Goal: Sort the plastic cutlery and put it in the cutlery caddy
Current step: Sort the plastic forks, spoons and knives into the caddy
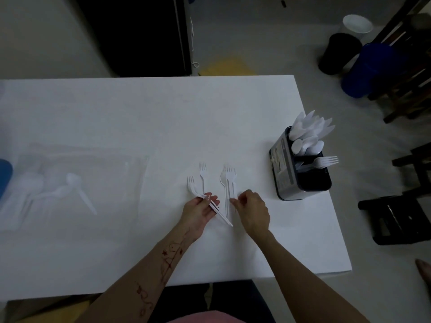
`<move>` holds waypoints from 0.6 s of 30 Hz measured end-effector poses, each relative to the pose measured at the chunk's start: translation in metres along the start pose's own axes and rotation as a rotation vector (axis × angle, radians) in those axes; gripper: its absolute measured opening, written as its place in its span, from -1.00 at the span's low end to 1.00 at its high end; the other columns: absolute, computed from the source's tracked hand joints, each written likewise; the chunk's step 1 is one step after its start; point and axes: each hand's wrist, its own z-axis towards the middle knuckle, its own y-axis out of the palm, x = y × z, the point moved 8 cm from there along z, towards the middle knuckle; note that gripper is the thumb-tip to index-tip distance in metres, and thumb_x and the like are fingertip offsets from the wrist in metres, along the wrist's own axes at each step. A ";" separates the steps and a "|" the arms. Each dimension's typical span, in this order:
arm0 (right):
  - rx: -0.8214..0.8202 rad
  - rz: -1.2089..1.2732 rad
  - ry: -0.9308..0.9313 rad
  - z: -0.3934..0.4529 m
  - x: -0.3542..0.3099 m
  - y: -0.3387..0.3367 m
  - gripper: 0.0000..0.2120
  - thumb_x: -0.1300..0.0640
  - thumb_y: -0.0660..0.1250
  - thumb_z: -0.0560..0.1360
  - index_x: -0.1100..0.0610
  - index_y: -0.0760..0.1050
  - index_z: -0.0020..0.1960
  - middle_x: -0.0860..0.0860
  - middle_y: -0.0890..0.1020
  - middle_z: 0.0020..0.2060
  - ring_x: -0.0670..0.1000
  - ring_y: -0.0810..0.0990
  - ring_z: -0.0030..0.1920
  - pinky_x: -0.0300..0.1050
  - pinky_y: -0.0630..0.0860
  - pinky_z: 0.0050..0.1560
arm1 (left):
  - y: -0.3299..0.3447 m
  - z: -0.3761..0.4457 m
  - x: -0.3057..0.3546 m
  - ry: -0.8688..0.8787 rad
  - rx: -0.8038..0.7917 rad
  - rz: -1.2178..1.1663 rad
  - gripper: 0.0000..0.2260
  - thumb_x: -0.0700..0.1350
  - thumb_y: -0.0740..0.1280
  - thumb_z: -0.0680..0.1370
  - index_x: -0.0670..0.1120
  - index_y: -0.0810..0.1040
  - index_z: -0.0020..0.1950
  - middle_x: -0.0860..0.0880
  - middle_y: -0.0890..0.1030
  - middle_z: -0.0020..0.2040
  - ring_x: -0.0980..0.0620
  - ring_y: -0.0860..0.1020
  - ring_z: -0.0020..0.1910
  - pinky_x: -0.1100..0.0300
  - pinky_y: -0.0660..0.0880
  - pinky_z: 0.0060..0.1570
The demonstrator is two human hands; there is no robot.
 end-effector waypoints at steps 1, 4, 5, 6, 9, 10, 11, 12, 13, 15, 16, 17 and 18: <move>-0.023 -0.025 0.026 0.001 -0.002 0.004 -0.78 -0.06 0.38 0.52 0.08 0.46 -0.02 -0.02 0.53 -0.11 0.01 0.53 -0.16 -0.11 0.45 -0.16 | -0.002 0.000 -0.001 -0.009 -0.003 -0.008 -0.78 -0.30 0.20 0.61 -0.31 0.44 0.24 -0.19 0.59 0.01 -0.07 0.59 -0.04 0.07 0.56 0.04; -0.054 0.042 0.134 0.006 0.000 0.009 -0.79 0.01 0.40 0.50 0.11 0.48 0.01 0.00 0.57 -0.09 0.03 0.53 -0.14 -0.12 0.42 -0.15 | -0.004 -0.001 -0.003 -0.034 -0.022 -0.008 -0.79 -0.27 0.19 0.62 -0.30 0.44 0.24 -0.19 0.59 0.04 -0.09 0.59 -0.02 0.03 0.52 0.08; -0.068 0.090 0.174 0.008 0.003 0.010 -0.80 0.02 0.40 0.50 0.12 0.50 0.01 0.01 0.58 -0.10 0.03 0.55 -0.13 -0.12 0.43 -0.15 | -0.004 -0.002 -0.004 -0.042 -0.031 0.007 -0.79 -0.24 0.19 0.63 -0.29 0.45 0.23 -0.18 0.60 0.05 -0.09 0.59 0.00 0.02 0.51 0.09; -0.080 0.135 0.203 0.010 0.006 0.010 -0.80 0.03 0.41 0.49 0.13 0.51 0.01 0.01 0.60 -0.10 0.03 0.56 -0.13 -0.11 0.45 -0.15 | -0.004 -0.002 -0.004 -0.050 -0.039 0.021 -0.78 -0.22 0.19 0.63 -0.27 0.46 0.23 -0.17 0.60 0.07 -0.10 0.59 0.01 -0.01 0.51 0.09; -0.058 0.269 0.259 0.011 0.017 0.006 -0.82 0.04 0.46 0.48 0.12 0.53 -0.05 0.02 0.63 -0.17 0.05 0.61 -0.16 -0.06 0.57 -0.12 | -0.003 -0.001 -0.004 -0.056 -0.048 0.047 -0.79 -0.19 0.20 0.63 -0.25 0.47 0.22 -0.17 0.60 0.12 -0.12 0.60 0.05 -0.03 0.52 0.10; -0.021 0.308 0.267 0.010 0.019 0.002 -0.82 0.05 0.47 0.47 0.12 0.53 -0.07 0.02 0.63 -0.19 0.07 0.62 -0.18 -0.03 0.60 -0.10 | -0.002 -0.002 -0.004 -0.053 -0.050 0.055 -0.80 -0.19 0.20 0.63 -0.25 0.47 0.21 -0.17 0.60 0.12 -0.12 0.60 0.05 -0.02 0.52 0.10; 0.035 0.338 0.266 0.006 0.020 -0.005 -0.83 0.06 0.47 0.47 0.11 0.52 -0.09 0.02 0.63 -0.21 0.07 0.63 -0.20 0.00 0.63 -0.10 | -0.001 -0.001 -0.003 -0.049 -0.053 0.064 -0.81 -0.19 0.20 0.63 -0.24 0.49 0.18 -0.17 0.60 0.11 -0.12 0.61 0.04 -0.01 0.52 0.09; 0.103 0.387 0.254 0.002 0.021 -0.013 -0.84 0.07 0.47 0.47 0.11 0.53 -0.11 0.01 0.63 -0.23 0.06 0.62 -0.23 0.00 0.64 -0.13 | 0.001 -0.002 -0.002 -0.043 -0.057 0.076 -0.83 -0.20 0.20 0.63 -0.23 0.50 0.15 -0.18 0.60 0.11 -0.11 0.61 0.03 0.00 0.53 0.09; 0.152 0.466 0.236 -0.002 0.021 -0.020 -0.85 0.08 0.48 0.47 0.12 0.53 -0.13 0.00 0.63 -0.25 0.04 0.62 -0.24 -0.04 0.64 -0.20 | 0.003 -0.002 -0.001 -0.037 -0.062 0.087 -0.84 -0.20 0.20 0.63 -0.22 0.52 0.12 -0.17 0.61 0.10 -0.10 0.61 0.03 0.01 0.53 0.08; 0.076 0.658 0.186 -0.005 0.015 -0.022 -0.88 0.10 0.48 0.46 0.13 0.57 -0.14 0.04 0.67 -0.26 0.01 0.62 -0.27 -0.15 0.59 -0.32 | 0.008 -0.002 0.000 -0.026 -0.069 0.106 -0.84 -0.19 0.21 0.63 -0.22 0.53 0.12 -0.16 0.62 0.09 -0.09 0.61 0.04 0.04 0.55 0.06; -0.047 0.731 0.165 -0.006 0.009 -0.017 -0.90 0.12 0.48 0.46 0.13 0.60 -0.14 0.06 0.69 -0.24 0.00 0.61 -0.28 -0.17 0.56 -0.34 | 0.011 -0.002 0.001 -0.022 -0.074 0.113 -0.82 -0.19 0.22 0.62 -0.24 0.52 0.15 -0.16 0.62 0.10 -0.08 0.61 0.05 0.05 0.55 0.05; -0.185 0.772 0.155 -0.009 0.004 -0.009 -0.93 0.15 0.48 0.46 0.14 0.62 -0.13 0.09 0.71 -0.22 0.01 0.62 -0.27 -0.17 0.53 -0.34 | 0.013 -0.002 0.002 -0.018 -0.080 0.120 -0.80 -0.19 0.23 0.62 -0.25 0.52 0.17 -0.17 0.62 0.10 -0.09 0.61 0.05 0.06 0.57 0.02; -0.300 0.786 0.158 -0.013 0.000 -0.002 -0.95 0.17 0.47 0.46 0.16 0.64 -0.11 0.10 0.71 -0.21 0.02 0.62 -0.26 -0.17 0.51 -0.34 | 0.015 -0.003 0.003 -0.015 -0.088 0.122 -0.80 -0.19 0.24 0.61 -0.26 0.52 0.18 -0.18 0.62 0.09 -0.09 0.61 0.03 0.08 0.59 -0.02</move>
